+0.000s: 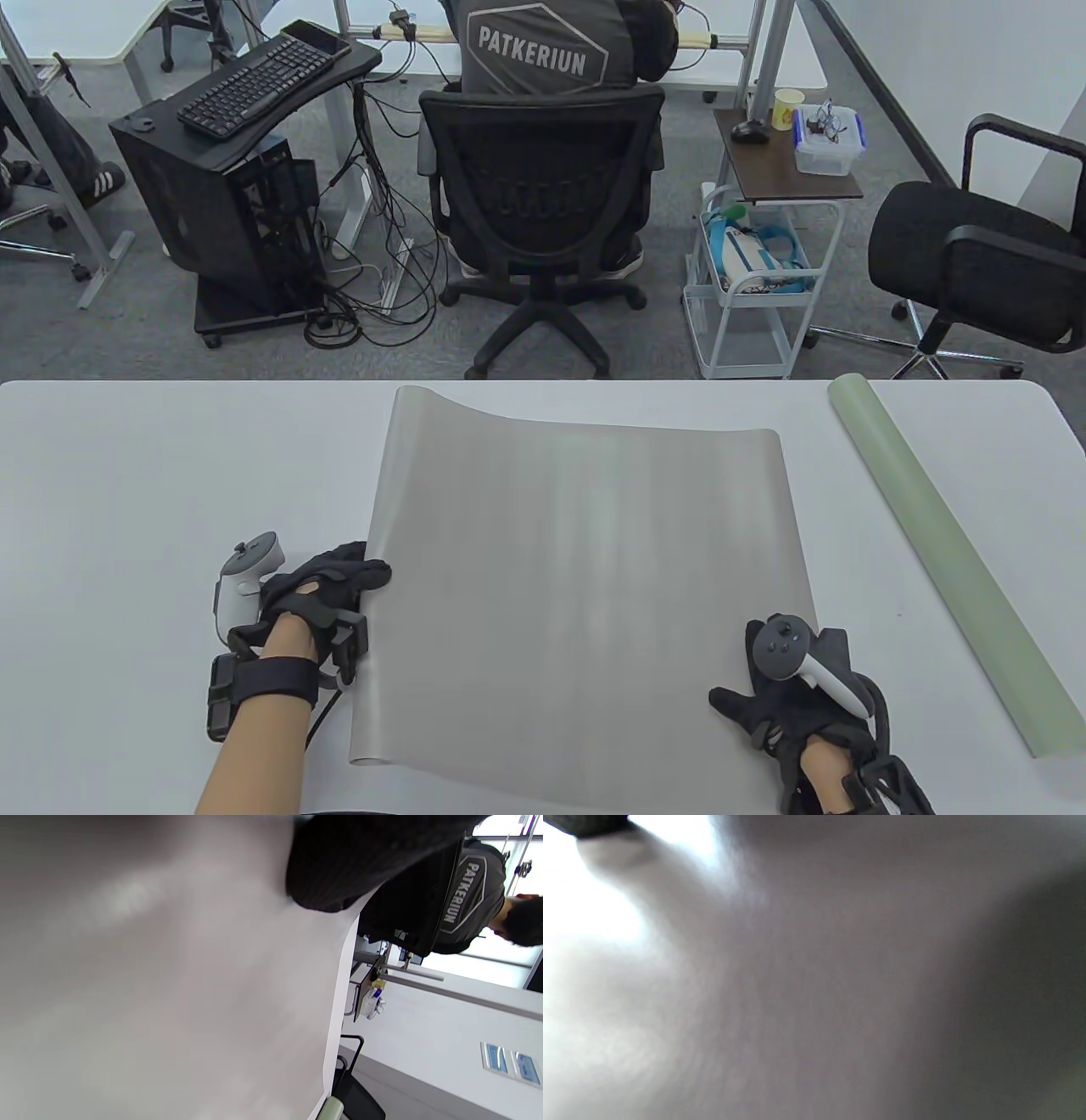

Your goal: Unroll desk mats and stack together

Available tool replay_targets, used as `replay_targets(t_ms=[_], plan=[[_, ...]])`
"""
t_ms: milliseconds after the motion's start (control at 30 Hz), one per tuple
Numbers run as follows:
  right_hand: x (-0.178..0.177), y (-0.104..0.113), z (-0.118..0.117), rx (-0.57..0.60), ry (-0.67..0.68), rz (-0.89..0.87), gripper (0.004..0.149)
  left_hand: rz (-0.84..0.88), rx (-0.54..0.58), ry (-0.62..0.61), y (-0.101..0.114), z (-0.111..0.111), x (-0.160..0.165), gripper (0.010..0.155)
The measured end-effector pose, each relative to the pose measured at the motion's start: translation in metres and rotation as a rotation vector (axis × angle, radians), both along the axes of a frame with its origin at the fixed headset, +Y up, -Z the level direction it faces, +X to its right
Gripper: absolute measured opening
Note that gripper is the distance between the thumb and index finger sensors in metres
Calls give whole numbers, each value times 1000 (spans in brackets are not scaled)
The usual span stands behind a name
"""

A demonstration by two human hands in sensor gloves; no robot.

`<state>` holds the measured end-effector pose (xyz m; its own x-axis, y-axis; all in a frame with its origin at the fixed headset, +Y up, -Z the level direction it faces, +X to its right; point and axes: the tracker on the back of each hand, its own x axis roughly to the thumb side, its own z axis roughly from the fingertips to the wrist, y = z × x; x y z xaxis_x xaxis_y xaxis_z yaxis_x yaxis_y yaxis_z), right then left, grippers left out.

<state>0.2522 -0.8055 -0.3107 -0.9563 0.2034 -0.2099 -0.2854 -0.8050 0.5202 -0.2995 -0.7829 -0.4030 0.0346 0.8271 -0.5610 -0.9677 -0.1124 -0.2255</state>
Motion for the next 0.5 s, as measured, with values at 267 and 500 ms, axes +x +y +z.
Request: replay_targets(t_ms=[267, 500], plan=[[0, 0, 0, 3, 1, 3, 93, -111, 19, -49, 14, -2, 9, 57], [0, 0, 0, 3, 2, 1, 93, -104, 8, 61, 14, 4, -8, 63]])
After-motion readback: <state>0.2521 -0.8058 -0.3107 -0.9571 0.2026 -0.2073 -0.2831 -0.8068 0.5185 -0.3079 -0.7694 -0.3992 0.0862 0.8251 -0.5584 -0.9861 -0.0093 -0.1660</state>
